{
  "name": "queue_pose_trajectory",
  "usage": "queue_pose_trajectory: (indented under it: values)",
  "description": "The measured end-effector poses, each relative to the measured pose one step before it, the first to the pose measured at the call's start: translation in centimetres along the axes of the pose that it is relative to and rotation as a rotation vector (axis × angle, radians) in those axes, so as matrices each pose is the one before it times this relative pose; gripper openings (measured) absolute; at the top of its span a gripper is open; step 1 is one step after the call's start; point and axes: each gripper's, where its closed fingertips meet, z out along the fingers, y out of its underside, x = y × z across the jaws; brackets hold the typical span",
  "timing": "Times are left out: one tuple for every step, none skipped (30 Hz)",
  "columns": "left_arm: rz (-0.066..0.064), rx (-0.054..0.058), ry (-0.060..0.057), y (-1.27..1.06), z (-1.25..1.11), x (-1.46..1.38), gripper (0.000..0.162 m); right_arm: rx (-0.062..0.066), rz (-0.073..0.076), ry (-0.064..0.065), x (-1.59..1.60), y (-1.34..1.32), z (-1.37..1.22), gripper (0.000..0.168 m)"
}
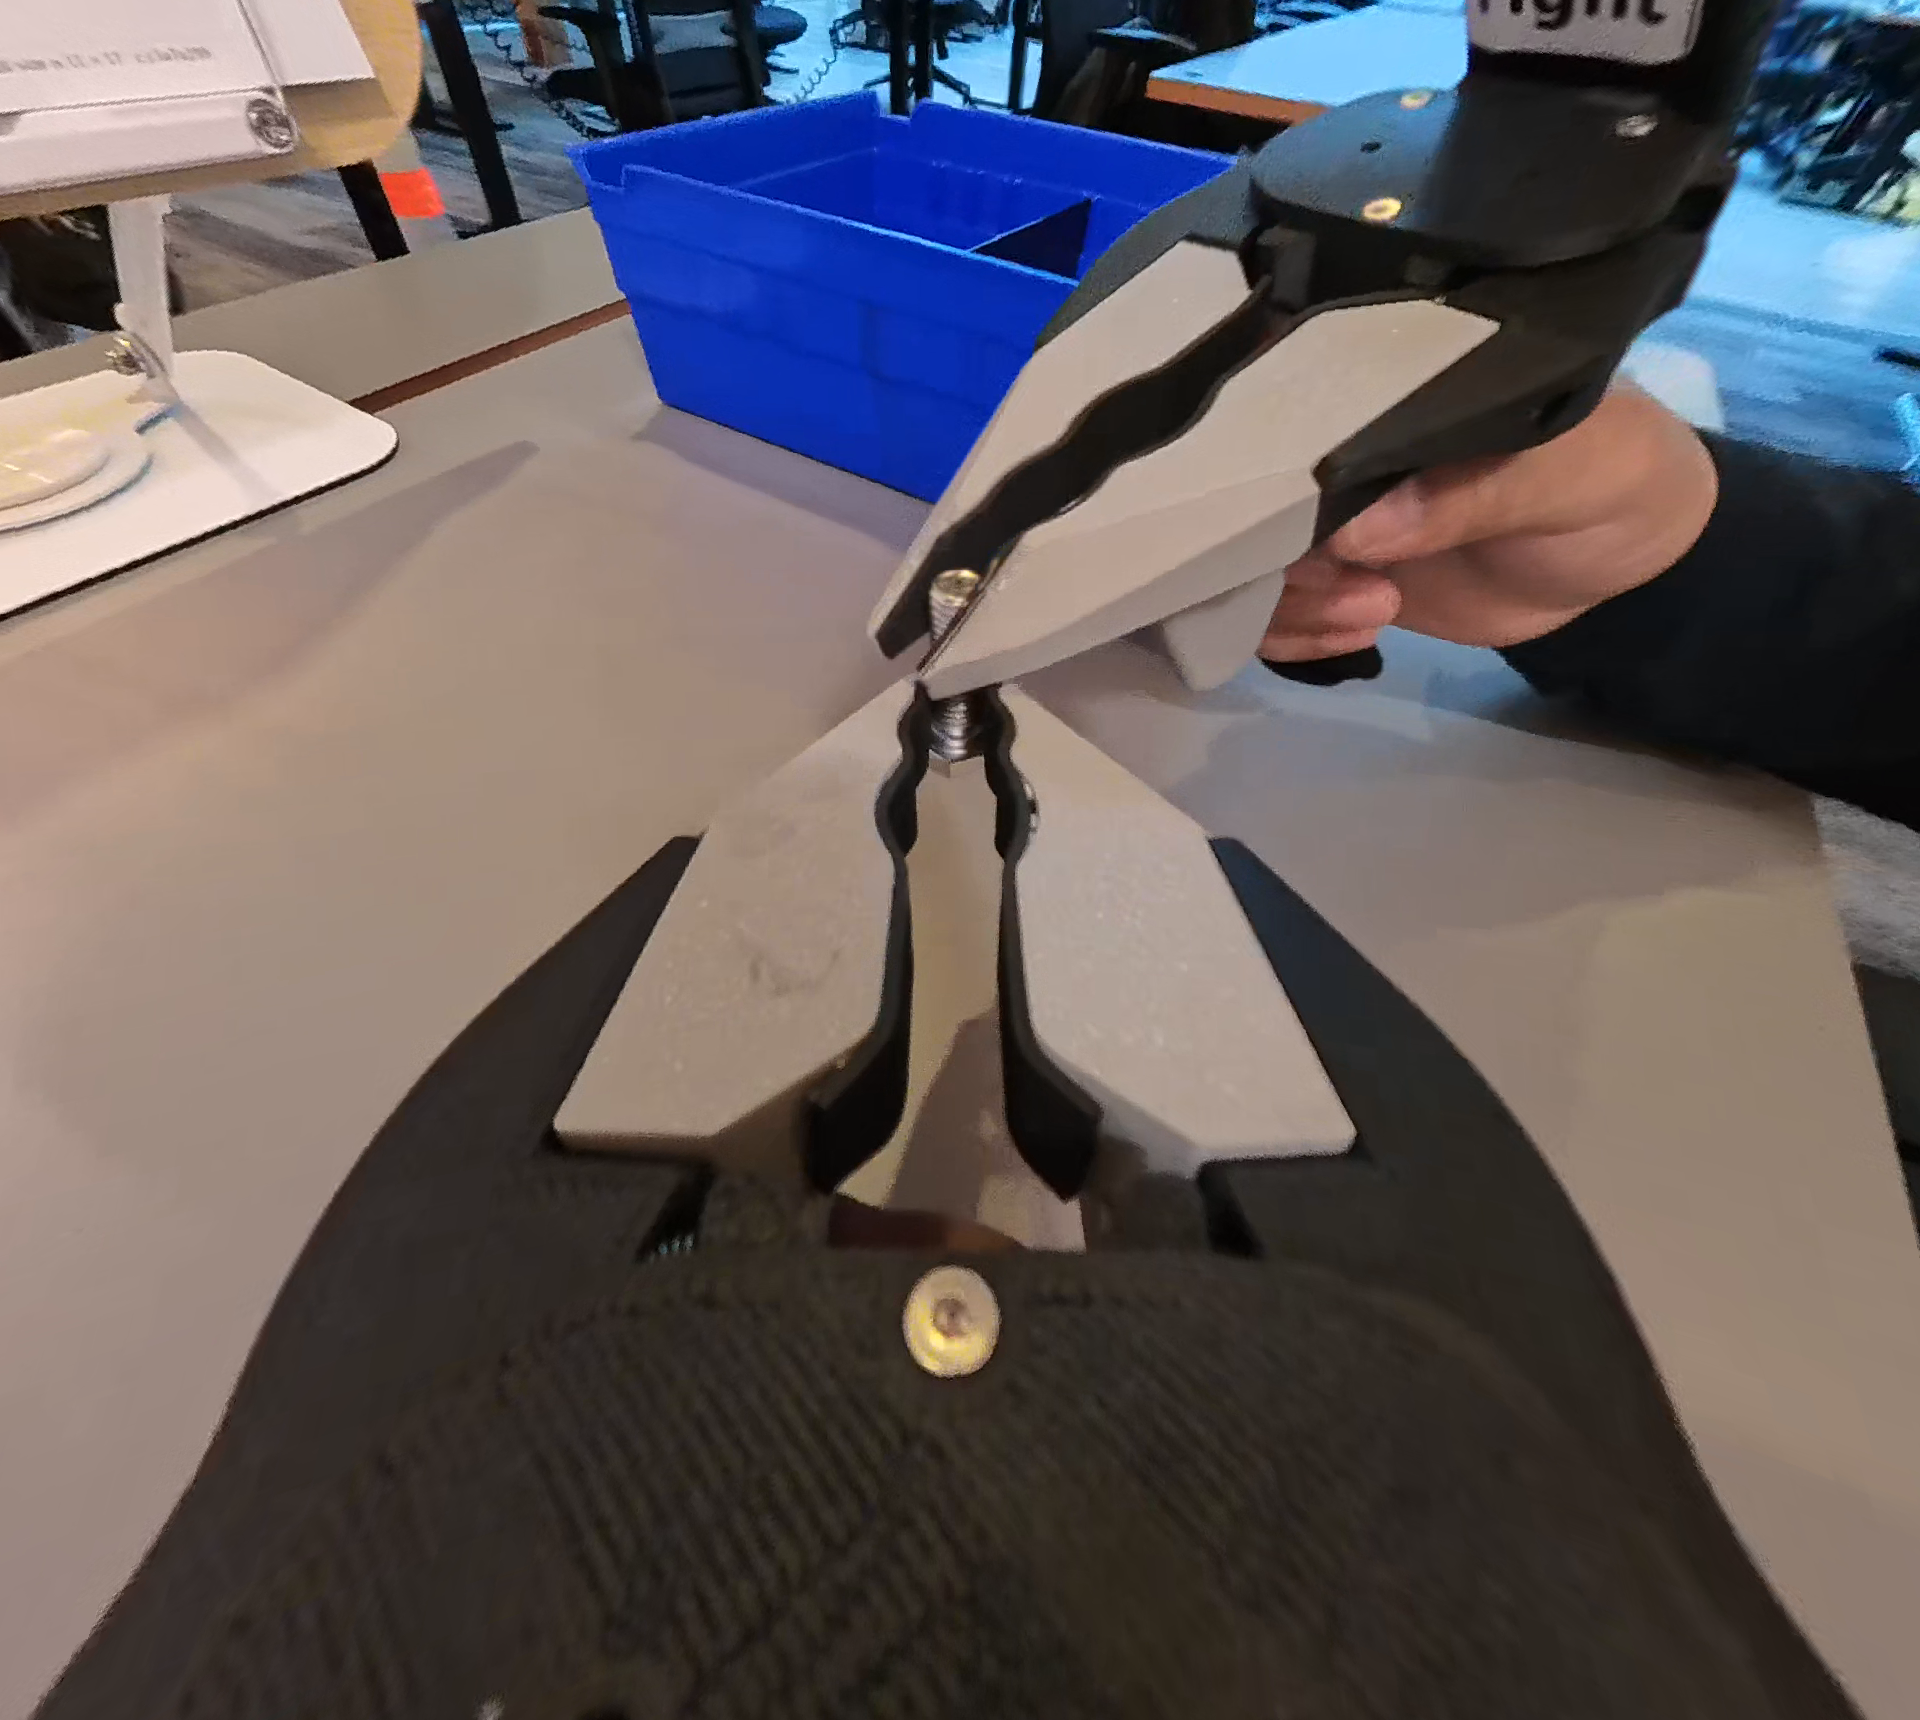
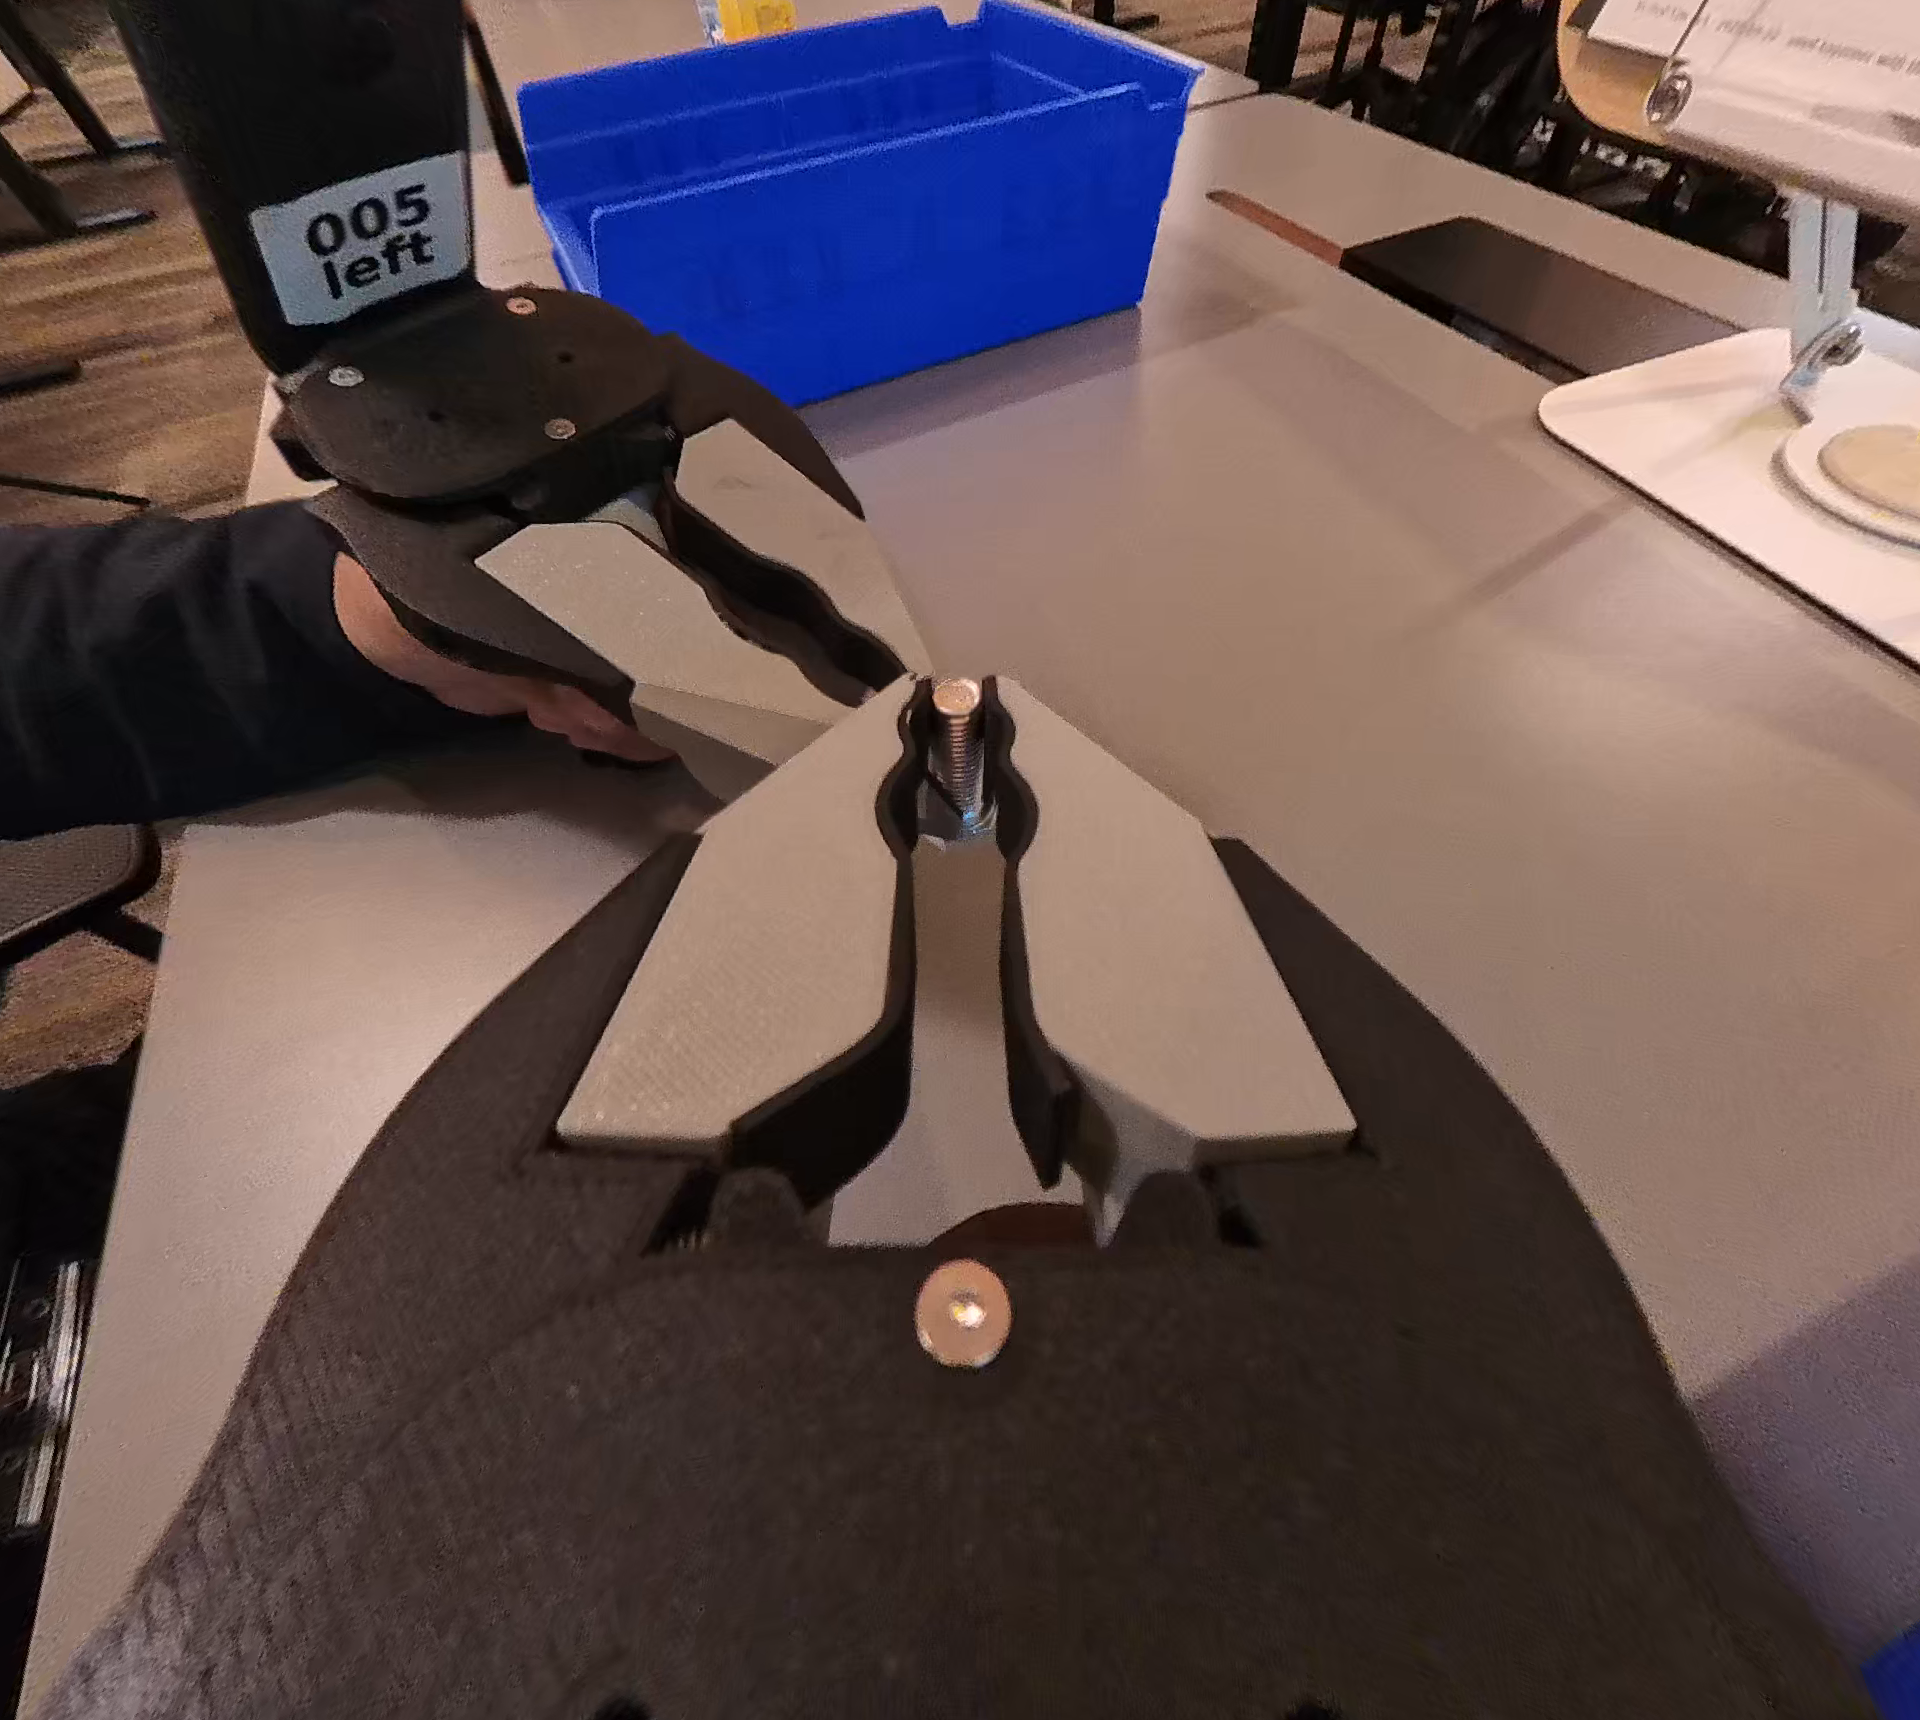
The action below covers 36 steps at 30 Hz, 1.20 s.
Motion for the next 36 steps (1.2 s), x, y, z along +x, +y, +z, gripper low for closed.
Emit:
queue_pose_trajectory:
  values:
    - [0.0059,-0.0104,-0.0054,0.201,0.087,-0.042,0.007,-0.0139,-0.0001,0.0061,0.148,0.169,-0.009,0.006]
    - [-0.0074,0.0002,-0.0050,0.051,0.095,-0.091,0.007,-0.0043,-0.0057,0.0174,0.249,-0.007,-0.078,0.006]
    - [-0.0180,0.0140,-0.0055,-0.148,0.025,-0.141,0.007,0.0056,-0.0116,0.0292,0.345,-0.163,-0.133,0.006]
    - [-0.0208,0.0184,-0.0017,-0.258,-0.079,-0.142,0.008,0.0079,-0.0178,0.0427,0.549,-0.209,-0.197,0.006]
    - [-0.0191,0.0133,-0.0040,-0.229,-0.162,-0.224,0.011,0.0115,-0.0224,0.0490,0.696,-0.295,-0.312,0.006]
    - [-0.0168,0.0042,-0.0134,-0.083,-0.133,-0.422,0.018,0.0150,-0.0214,0.0466,0.733,-0.375,-0.404,0.006]
    - [-0.0185,-0.0004,-0.0159,0.016,-0.099,-0.503,0.021,0.0153,-0.0182,0.0436,0.766,-0.401,-0.466,0.006]
    - [-0.0225,-0.0010,-0.0068,0.044,-0.051,-0.371,0.022,0.0162,-0.0172,0.0417,0.776,-0.438,-0.494,0.006]
    - [-0.0250,-0.0028,0.0039,0.087,-0.012,-0.207,0.022,0.0216,-0.0172,0.0403,0.787,-0.556,-0.553,0.006]
    - [-0.0235,-0.0075,0.0040,0.162,0.038,-0.175,0.022,0.0296,-0.0160,0.0395,0.833,-0.731,-0.649,0.006]
    - [-0.0158,-0.0115,-0.0048,0.214,0.064,-0.272,0.021,0.0352,-0.0120,0.0409,0.963,-0.921,-0.767,0.006]
    - [-0.0052,-0.0113,-0.0087,0.224,0.070,-0.271,0.021,0.0377,-0.0096,0.0449,1.201,-1.052,-0.877,0.006]
    - [0.0001,-0.0111,-0.0099,0.218,0.073,-0.240,0.020,0.0355,-0.0146,0.0582,1.639,-1.056,-0.933,0.006]
    - [0.0014,-0.0085,-0.0117,0.193,0.052,-0.218,0.020,0.0225,-0.0213,0.0802,2.264,-0.814,-0.855,0.006]
    - [0.0010,-0.0059,-0.0070,0.137,0.046,-0.129,0.019,-0.0007,-0.0235,0.0921,2.743,-0.356,-0.553,0.006]
    - [-0.0027,-0.0049,0.0007,0.054,0.021,-0.008,0.019,-0.0228,-0.0189,0.0894,2.942,0.180,-0.130,0.006]
    - [-0.0026,-0.0016,-0.0010,-0.014,-0.002,-0.001,0.019,-0.0316,-0.0048,0.0810,2.893,0.579,0.263,0.007]
    - [-0.0003,-0.0023,0.0012,-0.019,-0.028,0.061,0.019,-0.0333,0.0089,0.0621,2.537,0.805,0.581,0.006]
    - [0.0025,-0.0003,0.0016,-0.059,-0.060,0.066,0.019,-0.0460,0.0127,0.0379,1.995,1.143,0.819,0.006]
    - [0.0038,0.0052,-0.0009,-0.122,-0.068,0.028,0.018,-0.0733,0.0133,0.0262,1.584,1.613,0.976,0.009]
    - [0.0018,0.0058,-0.0003,-0.108,-0.060,0.015,0.017,-0.0888,0.0170,0.0278,1.292,1.820,0.984,0.025]
    - [-0.0024,0.0021,-0.0001,-0.050,-0.028,-0.036,0.017,-0.0609,0.0197,0.0266,0.949,1.322,0.747,0.034]
    - [-0.0046,-0.0015,0.0015,0.030,-0.007,-0.042,0.017,-0.0045,0.0187,0.0161,0.498,0.485,0.261,0.033]
    - [-0.0051,-0.0029,0.0008,0.055,0.014,-0.074,0.017,0.0396,0.0122,-0.0042,-0.021,-0.340,-0.283,0.031]
    - [-0.0072,-0.0034,-0.0037,0.059,0.020,-0.123,0.017,0.0576,0.0008,-0.0168,-0.346,-0.874,-0.638,0.028]
    - [-0.0062,-0.0040,0.0016,0.056,0.037,-0.028,0.017,0.0605,-0.0041,-0.0085,-0.279,-1.048,-0.766,0.026]
    - [-0.0040,-0.0048,0.0057,0.085,0.042,0.061,0.017,0.0568,-0.0021,-0.0020,-0.228,-1.010,-0.759,0.024]
    - [-0.0010,-0.0036,0.0008,0.075,0.068,0.018,0.017,0.0475,-0.0021,-0.0141,-0.477,-0.872,-0.660,0.021]
    - [0.0037,-0.0037,-0.0017,0.101,0.071,0.006,0.017,0.0343,-0.0022,-0.0292,-0.793,-0.647,-0.509,0.020]
    - [0.0065,-0.0081,-0.0021,0.161,0.107,0.021,0.017,0.0196,0.0004,-0.0354,-1.002,-0.405,-0.357,0.020]
    - [0.0062,-0.0090,-0.0047,0.178,0.102,-0.024,0.017,0.0087,0.0033,-0.0379,-1.134,-0.235,-0.227,0.020]
    - [0.0026,-0.0060,-0.0026,0.103,0.066,-0.004,0.017,0.0050,0.0084,-0.0435,-1.324,-0.207,-0.111,0.020]
    - [0.0014,-0.0017,0.0010,0.026,0.023,0.019,0.017,0.0075,0.0142,-0.0535,-1.583,-0.264,0.004,0.020]
    - [-0.0027,0.0022,-0.0027,-0.029,-0.021,-0.064,0.017,0.0082,0.0158,-0.0636,-1.853,-0.288,0.104,0.021]
    - [-0.0061,0.0034,-0.0011,-0.041,-0.037,-0.077,0.017,0.0051,0.0164,-0.0674,-2.037,-0.226,0.211,0.021]
    - [-0.0070,0.0023,-0.0001,-0.038,-0.031,-0.088,0.017,0.0016,0.0147,-0.0714,-2.197,-0.111,0.324,0.022]
